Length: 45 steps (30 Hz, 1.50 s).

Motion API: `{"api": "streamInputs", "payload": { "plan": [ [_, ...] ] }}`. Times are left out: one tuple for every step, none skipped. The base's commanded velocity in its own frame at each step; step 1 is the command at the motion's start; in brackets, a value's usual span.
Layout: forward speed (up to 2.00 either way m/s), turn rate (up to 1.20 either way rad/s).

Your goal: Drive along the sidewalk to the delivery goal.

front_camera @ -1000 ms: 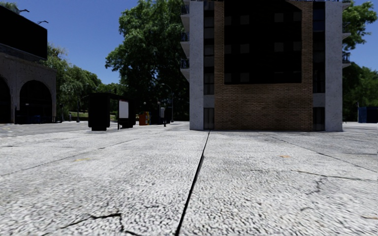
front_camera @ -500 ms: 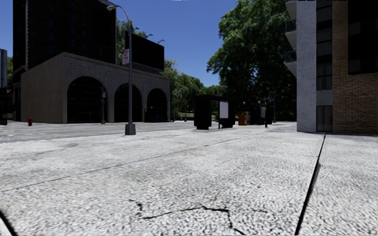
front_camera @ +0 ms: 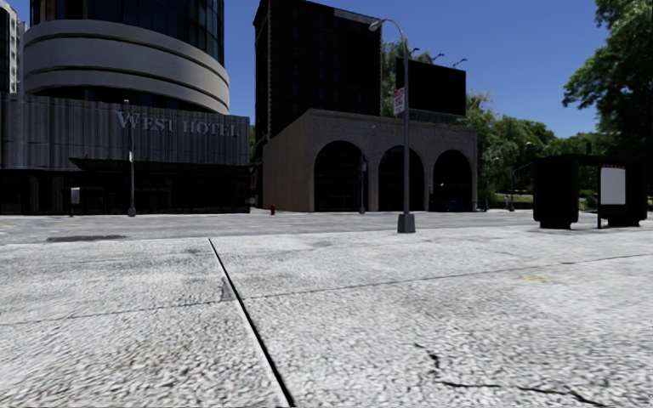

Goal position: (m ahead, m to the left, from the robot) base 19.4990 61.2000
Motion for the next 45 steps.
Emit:
{"api": "streamInputs", "payload": {
  "plan": [
    [0.0, 1.17],
    [0.0, 1.2],
    [0.0, 1.2],
    [0.0, 1.2],
    [0.0, 1.2],
    [0.0, 1.2],
    [0.0, 1.2],
    [0.0, 1.2],
    [0.0, 1.2],
    [0.0, 1.2],
    [0.0, 1.2],
    [0.0, 1.2],
    [0.0, 1.2],
    [0.0, 1.2],
    [0.0, 0.52],
    [0.0, 0.52],
    [0.0, 0.0],
    [0.0, 0.0],
    [0.0, 0.0],
    [0.0, 0.0],
    [0.0, 0.0],
    [0.0, 0.0],
    [0.09, 0.0],
    [0.58, 0.0],
    [1.0, 0.0],
    [1.0, 0.0],
    [1.25, 0.0],
    [1.36, 0.0],
    [1.62, 0.0],
    [2.0, 0.0],
    [2.0, 0.0],
    [2.0, 0.0],
    [2.0, -0.67],
    [2.0, -0.83],
    [2.0, -0.97],
    [2.0, -0.97],
    [2.0, -1.2],
    [2.0, -1.2],
    [2.0, -1.2],
    [2.0, -1.2],
    [2.0, -1.2],
    [2.0, -1.2],
    [2.0, -0.72],
    [2.0, -0.24],
    [2.0, -0.06]
  ]
}}
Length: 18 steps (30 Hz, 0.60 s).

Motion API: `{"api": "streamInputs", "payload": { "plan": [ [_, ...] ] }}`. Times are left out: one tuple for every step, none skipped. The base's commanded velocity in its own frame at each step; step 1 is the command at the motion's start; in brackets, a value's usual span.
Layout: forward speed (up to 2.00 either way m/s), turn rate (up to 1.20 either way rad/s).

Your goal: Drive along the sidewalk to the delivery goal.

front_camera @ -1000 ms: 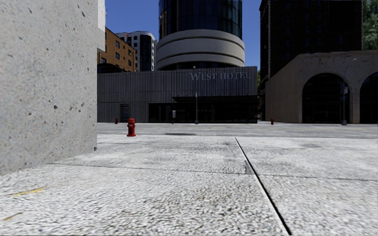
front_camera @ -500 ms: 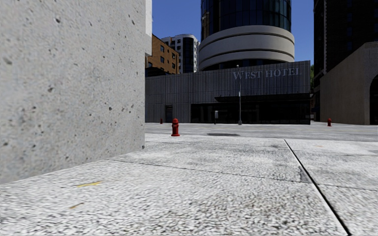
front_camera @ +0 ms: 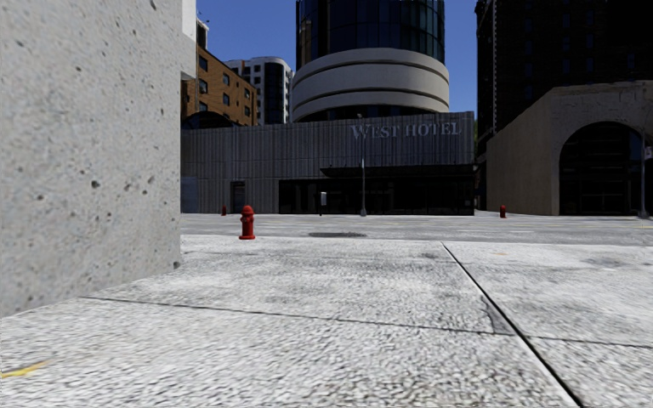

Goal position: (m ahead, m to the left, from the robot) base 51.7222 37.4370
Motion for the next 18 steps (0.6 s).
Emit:
{"api": "streamInputs", "payload": {
  "plan": [
    [2.0, -0.06],
    [2.0, 0.0],
    [2.0, 0.0],
    [2.0, 0.0],
    [2.0, 0.0],
    [2.0, 0.0],
    [2.0, 0.0],
    [2.0, 0.0],
    [2.0, 0.0],
    [2.0, 0.0],
    [2.0, 0.0],
    [2.0, 0.0],
    [2.0, 0.0],
    [2.0, 0.0],
    [2.0, 0.0],
    [2.0, 0.0],
    [2.0, 0.0],
    [2.0, 0.0]
  ]
}}
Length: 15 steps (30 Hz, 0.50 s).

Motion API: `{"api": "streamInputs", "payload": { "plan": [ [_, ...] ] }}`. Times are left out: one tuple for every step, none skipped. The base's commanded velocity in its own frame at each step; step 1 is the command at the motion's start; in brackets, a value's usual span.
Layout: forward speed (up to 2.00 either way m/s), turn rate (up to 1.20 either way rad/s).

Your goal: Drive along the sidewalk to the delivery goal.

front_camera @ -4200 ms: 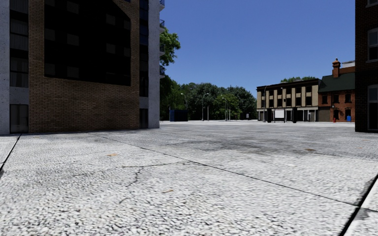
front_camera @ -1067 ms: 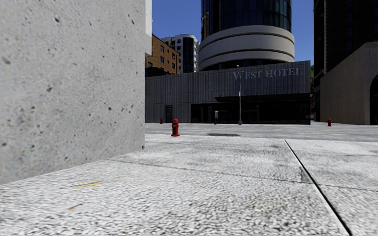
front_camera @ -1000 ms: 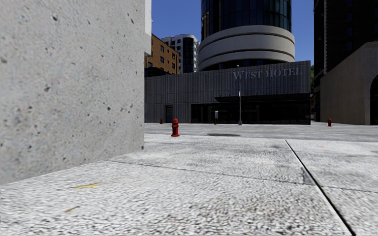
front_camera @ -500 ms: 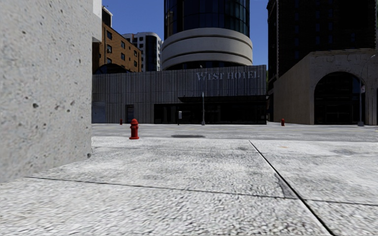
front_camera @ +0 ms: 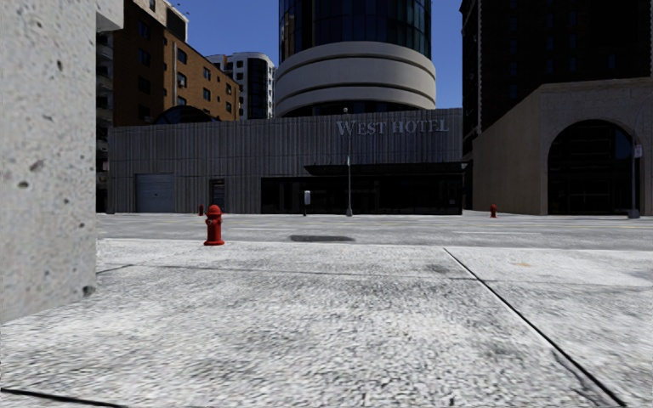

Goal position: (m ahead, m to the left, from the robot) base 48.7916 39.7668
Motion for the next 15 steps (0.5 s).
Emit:
{"api": "streamInputs", "payload": {
  "plan": [
    [2.0, 0.0],
    [2.0, 0.0],
    [2.0, 0.0],
    [2.0, 0.0],
    [2.0, 0.0],
    [2.0, 0.0],
    [2.0, 0.0],
    [2.0, 0.0],
    [2.0, 0.0],
    [2.0, 0.0],
    [2.0, 0.0],
    [2.0, 0.0],
    [2.0, 0.0],
    [2.0, 0.0],
    [2.0, 0.0]
  ]
}}
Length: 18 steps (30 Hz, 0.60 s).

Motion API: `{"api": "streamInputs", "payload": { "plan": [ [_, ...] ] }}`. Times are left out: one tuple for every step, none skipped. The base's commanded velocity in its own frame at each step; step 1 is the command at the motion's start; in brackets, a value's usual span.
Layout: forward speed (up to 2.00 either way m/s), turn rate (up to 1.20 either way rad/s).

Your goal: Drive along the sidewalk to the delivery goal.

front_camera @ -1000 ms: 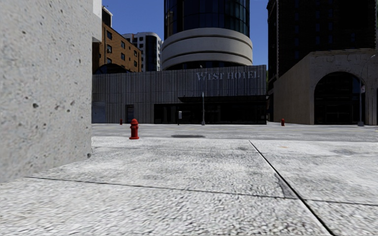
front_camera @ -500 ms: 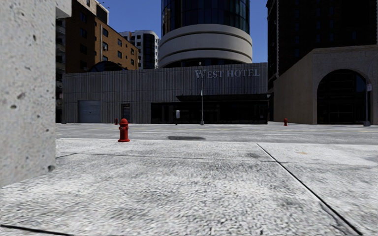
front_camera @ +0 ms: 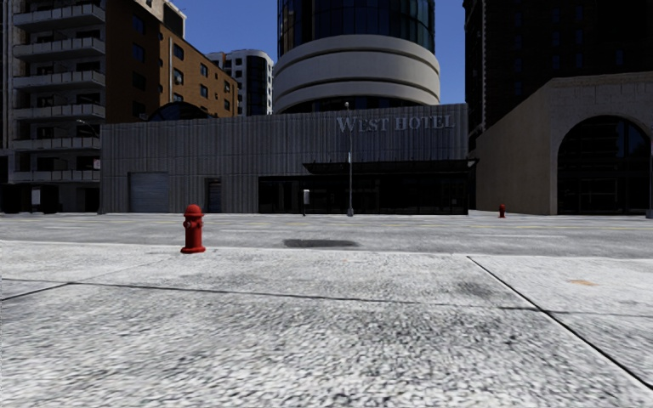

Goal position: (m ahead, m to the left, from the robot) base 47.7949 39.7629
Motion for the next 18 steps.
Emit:
{"api": "streamInputs", "payload": {
  "plan": [
    [2.0, 0.0],
    [2.0, 0.0],
    [2.0, 0.0],
    [2.0, 0.0],
    [2.0, 0.0],
    [2.0, 0.0],
    [2.0, 0.0],
    [2.0, 0.0],
    [2.0, 0.0],
    [2.0, 0.0],
    [2.0, 0.0],
    [2.0, 0.0],
    [2.0, 0.0],
    [2.0, 0.0],
    [2.0, 0.27],
    [2.0, 0.27],
    [2.0, 0.55],
    [2.0, 0.83]
  ]
}}
